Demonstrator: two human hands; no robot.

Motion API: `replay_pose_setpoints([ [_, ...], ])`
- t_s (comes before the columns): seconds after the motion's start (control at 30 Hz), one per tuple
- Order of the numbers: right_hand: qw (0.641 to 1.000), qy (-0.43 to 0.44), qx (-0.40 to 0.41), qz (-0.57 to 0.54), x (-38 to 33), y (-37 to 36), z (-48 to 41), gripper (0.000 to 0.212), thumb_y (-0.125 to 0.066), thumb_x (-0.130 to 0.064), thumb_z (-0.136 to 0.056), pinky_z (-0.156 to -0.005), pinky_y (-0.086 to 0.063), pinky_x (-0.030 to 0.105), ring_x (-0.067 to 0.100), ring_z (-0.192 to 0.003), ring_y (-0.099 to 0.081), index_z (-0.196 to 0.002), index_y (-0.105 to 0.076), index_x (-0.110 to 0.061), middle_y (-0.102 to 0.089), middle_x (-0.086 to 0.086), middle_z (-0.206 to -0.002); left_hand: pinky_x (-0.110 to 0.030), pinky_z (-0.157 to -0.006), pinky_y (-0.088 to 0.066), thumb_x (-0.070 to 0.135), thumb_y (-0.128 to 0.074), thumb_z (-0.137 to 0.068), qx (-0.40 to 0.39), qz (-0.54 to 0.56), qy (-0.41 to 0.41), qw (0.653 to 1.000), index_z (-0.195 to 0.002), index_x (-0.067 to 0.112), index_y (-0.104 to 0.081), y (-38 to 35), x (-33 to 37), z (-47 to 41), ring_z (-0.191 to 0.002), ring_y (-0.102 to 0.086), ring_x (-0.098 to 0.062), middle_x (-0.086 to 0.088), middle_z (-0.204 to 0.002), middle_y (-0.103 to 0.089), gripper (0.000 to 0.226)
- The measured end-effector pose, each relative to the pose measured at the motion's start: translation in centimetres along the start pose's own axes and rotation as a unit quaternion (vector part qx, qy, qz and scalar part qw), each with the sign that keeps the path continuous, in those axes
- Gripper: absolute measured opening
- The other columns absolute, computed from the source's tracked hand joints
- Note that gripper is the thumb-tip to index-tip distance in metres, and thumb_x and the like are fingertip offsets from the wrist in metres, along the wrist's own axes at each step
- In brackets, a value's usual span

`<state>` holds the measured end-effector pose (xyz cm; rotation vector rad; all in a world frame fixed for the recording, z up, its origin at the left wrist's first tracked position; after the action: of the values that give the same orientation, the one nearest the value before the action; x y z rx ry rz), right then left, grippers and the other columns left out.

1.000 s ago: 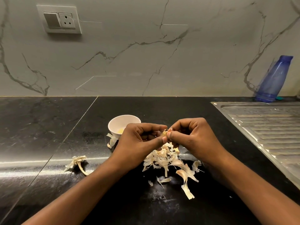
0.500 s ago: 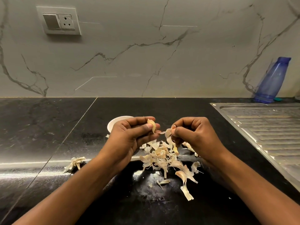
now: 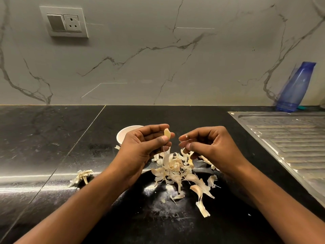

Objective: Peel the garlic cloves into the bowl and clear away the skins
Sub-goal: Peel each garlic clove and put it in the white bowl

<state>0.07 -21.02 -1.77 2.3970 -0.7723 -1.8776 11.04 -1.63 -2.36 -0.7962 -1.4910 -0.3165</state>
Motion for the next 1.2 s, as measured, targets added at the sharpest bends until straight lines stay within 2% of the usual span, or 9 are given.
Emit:
replay_pose_setpoints([
  [0.13, 1.000, 0.019, 0.009, -0.002, -0.1, -0.1, 0.1, 0.011, -0.075, -0.010, -0.097, -0.071, -0.067, 0.038, 0.028, -0.084, -0.079, -0.105, -0.082, -0.012, -0.082, 0.008, -0.091, -0.028, -0.083, -0.062, 0.008, -0.076, -0.081, -0.017, -0.065, -0.025, 0.997, -0.115, 0.005, -0.075, -0.1, -0.3, 0.3, -0.096, -0.077, -0.025, -0.014, -0.106, -0.080, 0.034],
  [0.27, 0.999, 0.043, -0.002, 0.018, -0.2, -0.3, 0.1, 0.015, -0.082, -0.023, -0.090, -0.071, -0.065, 0.033, 0.025, -0.081, -0.078, -0.103, -0.084, -0.015, -0.081, 0.004, -0.090, -0.031, -0.085, -0.063, 0.015, -0.081, -0.080, -0.025, -0.149, -0.062, 0.987, -0.108, 0.008, -0.080, -0.3, -0.8, 0.4, -0.092, -0.078, -0.026, -0.011, -0.097, -0.081, 0.028],
  [0.4, 0.998, 0.051, -0.007, 0.047, 0.2, -0.2, 0.0, 0.014, -0.084, -0.023, -0.088, -0.069, -0.063, 0.028, 0.021, -0.078, -0.078, -0.101, -0.084, -0.017, -0.081, 0.000, -0.089, -0.034, -0.086, -0.064, 0.008, -0.081, -0.088, -0.033, -0.211, -0.102, 0.972, -0.108, 0.010, -0.080, -0.4, -1.1, 0.4, -0.092, -0.079, -0.025, -0.007, -0.095, -0.082, 0.020],
  [0.57, 0.995, 0.062, -0.022, 0.081, 0.4, -0.2, -0.2, 0.010, -0.079, -0.022, -0.093, -0.072, -0.066, 0.036, 0.022, -0.080, -0.077, -0.101, -0.083, -0.017, -0.081, -0.002, -0.089, -0.031, -0.082, -0.064, 0.005, -0.083, -0.086, -0.026, -0.228, -0.124, 0.965, -0.108, 0.009, -0.079, -0.3, -1.1, 0.3, -0.089, -0.080, -0.022, -0.005, -0.094, -0.082, 0.022],
  [0.73, 0.994, 0.062, -0.030, 0.085, 0.6, -0.5, -0.2, 0.008, -0.072, -0.016, -0.100, -0.072, -0.063, 0.032, 0.019, -0.080, -0.075, -0.101, -0.081, -0.018, -0.078, 0.000, -0.090, -0.032, -0.084, -0.064, 0.002, -0.082, -0.087, -0.037, -0.230, -0.136, 0.963, -0.110, 0.009, -0.078, -0.2, -1.3, 0.3, -0.092, -0.079, -0.020, -0.004, -0.095, -0.082, 0.024],
  [0.83, 0.995, 0.048, -0.017, 0.089, 0.5, -0.5, -0.2, 0.007, -0.075, -0.015, -0.098, -0.070, -0.065, 0.036, 0.023, -0.075, -0.075, -0.094, -0.080, -0.017, -0.077, 0.005, -0.084, -0.035, -0.087, -0.064, 0.001, -0.082, -0.087, -0.040, -0.233, -0.146, 0.960, -0.110, 0.010, -0.078, -0.1, -1.3, 0.3, -0.094, -0.079, -0.019, -0.003, -0.098, -0.082, 0.025],
  [1.0, 0.999, 0.012, -0.024, 0.047, 0.1, 0.0, -0.1, 0.009, -0.078, -0.016, -0.094, -0.069, -0.064, 0.031, 0.026, -0.073, -0.076, -0.092, -0.082, -0.008, -0.079, 0.009, -0.081, -0.040, -0.088, -0.065, 0.000, -0.081, -0.088, -0.040, -0.254, -0.160, 0.953, -0.111, 0.011, -0.078, 0.0, -1.3, 0.2, -0.095, -0.079, -0.018, 0.000, -0.098, -0.082, 0.025],
  [1.2, 0.998, -0.020, -0.040, 0.051, -0.1, -0.2, 0.0, 0.009, -0.079, -0.015, -0.093, -0.071, -0.065, 0.031, 0.026, -0.075, -0.078, -0.094, -0.083, -0.007, -0.080, 0.008, -0.081, -0.037, -0.086, -0.065, 0.005, -0.082, -0.089, -0.038, -0.331, -0.194, 0.923, -0.108, 0.018, -0.081, 0.1, -1.2, 0.3, -0.093, -0.078, -0.012, 0.010, -0.096, -0.081, 0.023],
])
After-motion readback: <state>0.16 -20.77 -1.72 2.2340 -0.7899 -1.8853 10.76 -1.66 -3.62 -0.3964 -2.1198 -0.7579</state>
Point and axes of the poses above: each hand's wrist, its own z-axis away from the middle knuckle, its own y-axis out of the back of the hand, x = y × z, the point moved 1 cm from there along -z, towards the middle knuckle
